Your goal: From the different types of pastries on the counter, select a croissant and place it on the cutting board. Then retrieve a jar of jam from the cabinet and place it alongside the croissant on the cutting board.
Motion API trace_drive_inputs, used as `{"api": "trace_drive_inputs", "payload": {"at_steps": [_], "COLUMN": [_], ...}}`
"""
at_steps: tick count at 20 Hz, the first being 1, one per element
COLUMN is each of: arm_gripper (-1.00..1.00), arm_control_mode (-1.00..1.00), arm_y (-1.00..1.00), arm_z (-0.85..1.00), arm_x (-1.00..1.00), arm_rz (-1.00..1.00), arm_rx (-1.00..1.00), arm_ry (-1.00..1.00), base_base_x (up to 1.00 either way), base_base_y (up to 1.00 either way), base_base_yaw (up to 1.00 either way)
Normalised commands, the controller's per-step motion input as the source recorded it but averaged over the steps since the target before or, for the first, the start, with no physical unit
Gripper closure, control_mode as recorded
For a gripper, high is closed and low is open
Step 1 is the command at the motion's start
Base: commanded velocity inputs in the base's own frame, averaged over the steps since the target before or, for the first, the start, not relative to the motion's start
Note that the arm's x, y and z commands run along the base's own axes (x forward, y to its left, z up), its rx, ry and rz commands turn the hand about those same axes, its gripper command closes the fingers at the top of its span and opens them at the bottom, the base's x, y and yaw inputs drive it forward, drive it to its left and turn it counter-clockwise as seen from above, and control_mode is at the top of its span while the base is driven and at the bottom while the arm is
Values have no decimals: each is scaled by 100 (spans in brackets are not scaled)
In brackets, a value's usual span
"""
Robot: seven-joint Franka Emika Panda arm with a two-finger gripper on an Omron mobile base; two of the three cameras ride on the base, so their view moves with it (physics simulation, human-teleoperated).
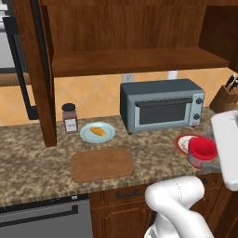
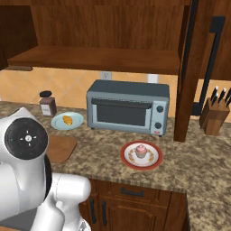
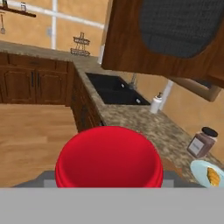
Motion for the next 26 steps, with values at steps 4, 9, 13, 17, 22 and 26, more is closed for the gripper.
{"api": "trace_drive_inputs", "payload": {"at_steps": [4,9,13,17,22,26], "arm_gripper": [100,100,100,100,100,100], "arm_control_mode": [-100,-100,-100,-100,-100,-100], "arm_y": [0,29,29,10,0,1], "arm_z": [-100,-89,-74,-61,-57,-34], "arm_x": [0,0,15,51,63,16], "arm_rz": [0,0,0,0,-1,-2], "arm_rx": [0,6,19,22,24,12], "arm_ry": [-12,-4,4,4,0,0], "base_base_x": [0,0,0,0,0,0], "base_base_y": [0,0,0,0,0,0], "base_base_yaw": [0,0,0,0,0,0]}}
